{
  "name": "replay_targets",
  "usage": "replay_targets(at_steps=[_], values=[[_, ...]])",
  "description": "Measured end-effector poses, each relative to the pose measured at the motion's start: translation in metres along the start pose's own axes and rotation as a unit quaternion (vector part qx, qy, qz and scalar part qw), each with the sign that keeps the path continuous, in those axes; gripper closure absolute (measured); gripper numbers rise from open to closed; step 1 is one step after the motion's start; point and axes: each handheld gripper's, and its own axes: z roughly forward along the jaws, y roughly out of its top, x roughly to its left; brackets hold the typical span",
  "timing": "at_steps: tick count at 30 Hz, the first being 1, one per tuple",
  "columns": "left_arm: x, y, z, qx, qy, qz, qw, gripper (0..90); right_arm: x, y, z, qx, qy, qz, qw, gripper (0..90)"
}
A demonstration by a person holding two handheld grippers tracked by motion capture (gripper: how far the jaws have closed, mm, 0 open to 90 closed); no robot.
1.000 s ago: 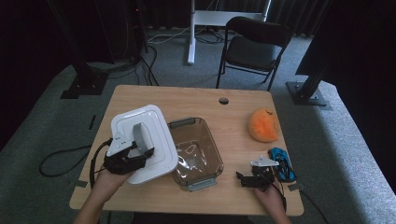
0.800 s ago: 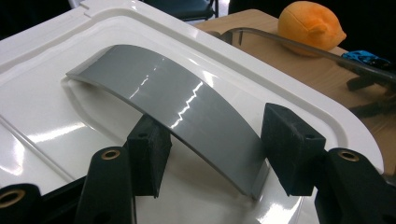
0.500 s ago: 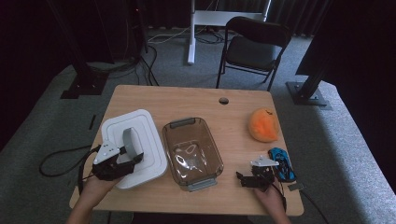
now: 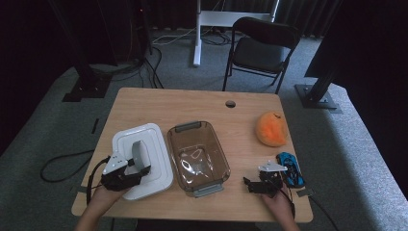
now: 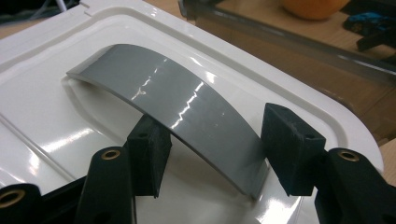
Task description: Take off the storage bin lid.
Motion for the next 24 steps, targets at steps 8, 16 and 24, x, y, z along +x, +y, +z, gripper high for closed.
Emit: replay_targets(at_steps=[8,16,24], values=[[0.009,-0.014,0.020,0.013,-0.019,-0.011,0.9997,44.0,0.000,0.000,0.000,0.000,0.000,0.000,1.0000,12.6],[0.015,-0.019,0.035,0.017,-0.035,-0.015,0.9991,44.0,0.000,0.000,0.000,0.000,0.000,0.000,1.0000,12.6],[0.020,-0.024,0.045,0.029,-0.045,-0.019,0.9984,44.0,0.000,0.000,0.000,0.000,0.000,0.000,1.0000,12.6]])
